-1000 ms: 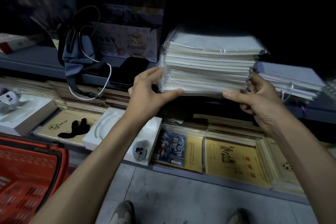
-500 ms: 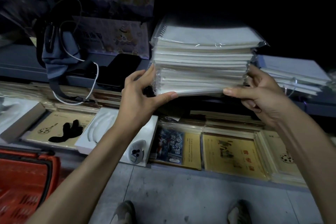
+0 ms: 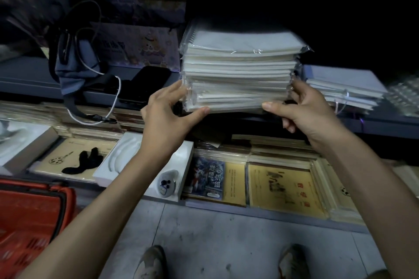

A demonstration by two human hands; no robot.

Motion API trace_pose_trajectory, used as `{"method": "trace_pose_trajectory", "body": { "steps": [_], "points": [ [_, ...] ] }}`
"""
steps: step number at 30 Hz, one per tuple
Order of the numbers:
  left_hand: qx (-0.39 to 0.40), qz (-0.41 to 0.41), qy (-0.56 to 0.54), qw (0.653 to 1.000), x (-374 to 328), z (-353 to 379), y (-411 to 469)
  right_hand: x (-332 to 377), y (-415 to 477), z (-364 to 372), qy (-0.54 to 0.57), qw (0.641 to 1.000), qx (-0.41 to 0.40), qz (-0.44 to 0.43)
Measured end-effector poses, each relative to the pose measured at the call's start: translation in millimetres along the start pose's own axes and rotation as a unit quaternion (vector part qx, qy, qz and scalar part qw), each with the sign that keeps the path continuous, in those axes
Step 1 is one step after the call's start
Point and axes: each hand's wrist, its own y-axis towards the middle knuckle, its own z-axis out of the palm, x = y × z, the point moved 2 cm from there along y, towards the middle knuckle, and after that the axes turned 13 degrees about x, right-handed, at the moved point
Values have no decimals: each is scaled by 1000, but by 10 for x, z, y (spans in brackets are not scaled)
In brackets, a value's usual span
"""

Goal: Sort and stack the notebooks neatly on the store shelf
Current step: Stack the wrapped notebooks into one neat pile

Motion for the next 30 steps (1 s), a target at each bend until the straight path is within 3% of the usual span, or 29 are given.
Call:
{"method": "trace_pose_trajectory", "body": {
  "steps": [4,8,10,16,19,26,30],
  "points": [
    [-44,-48,50,997,-196,27,-156,-34,-69,54,6,1000,-13,-9],
    [-51,-82,32,995,-320,35,-193,49,-103,23,198,980,14,10],
    [-55,-100,15,993,-363,31,-194,61,-94,-11,235,972,1,5],
    [-21,-73,-67,995,-283,-32,-118,98,-41,89,185,973,-137,-3],
    [-17,-57,-56,997,-247,-72,-93,129,-105,191,197,968,-157,6],
    [-9,-83,-178,980,-154,-128,-97,200,-303,372,165,976,-140,-6],
    [-34,-108,-264,958,-147,-141,-60,246,-256,309,108,977,-182,8]
  ]
}}
